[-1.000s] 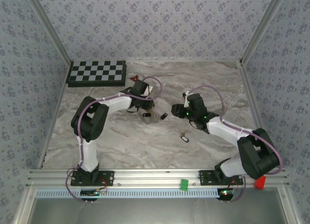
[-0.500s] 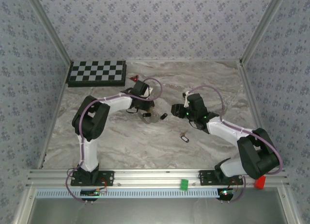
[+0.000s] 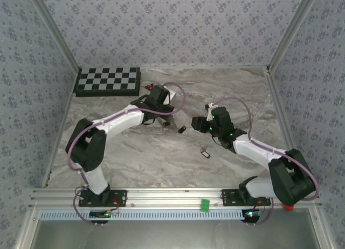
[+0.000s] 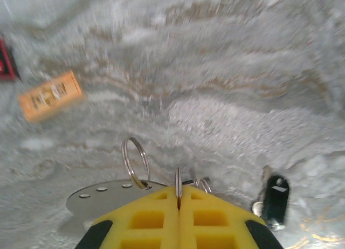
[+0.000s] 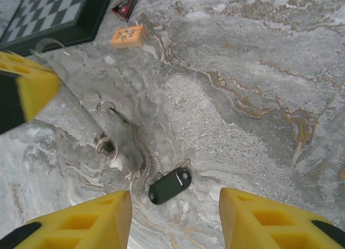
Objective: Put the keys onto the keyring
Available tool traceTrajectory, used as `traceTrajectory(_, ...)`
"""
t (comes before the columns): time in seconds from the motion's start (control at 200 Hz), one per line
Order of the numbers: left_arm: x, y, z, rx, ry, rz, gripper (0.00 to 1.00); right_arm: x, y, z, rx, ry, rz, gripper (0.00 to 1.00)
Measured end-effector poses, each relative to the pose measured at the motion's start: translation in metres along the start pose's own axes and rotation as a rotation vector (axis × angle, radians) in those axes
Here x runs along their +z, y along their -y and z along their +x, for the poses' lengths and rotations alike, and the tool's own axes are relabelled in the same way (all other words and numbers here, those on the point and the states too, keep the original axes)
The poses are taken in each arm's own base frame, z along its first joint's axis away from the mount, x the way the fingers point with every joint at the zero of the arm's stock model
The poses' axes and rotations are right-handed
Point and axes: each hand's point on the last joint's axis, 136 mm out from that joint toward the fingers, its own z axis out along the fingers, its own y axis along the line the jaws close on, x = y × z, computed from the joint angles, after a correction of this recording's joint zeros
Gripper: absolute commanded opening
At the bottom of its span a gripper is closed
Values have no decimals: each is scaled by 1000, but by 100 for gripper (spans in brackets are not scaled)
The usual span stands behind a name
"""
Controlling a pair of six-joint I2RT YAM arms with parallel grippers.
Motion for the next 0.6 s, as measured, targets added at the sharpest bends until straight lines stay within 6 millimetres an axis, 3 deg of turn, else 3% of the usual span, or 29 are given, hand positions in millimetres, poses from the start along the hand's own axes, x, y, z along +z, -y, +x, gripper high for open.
traceTrajectory(0.135,-35,18,-24,78,93,-2,0,-11,-6,-9,-9,60,-34,47)
traceTrajectory(0.28,-60,30,-37,121,158,19,0,-28,-13,-17,-22,143,-79,48)
traceTrajectory(0.6,-110,43,-39,151,267,139,0,-58,-40,-37,-81,290,-214,49)
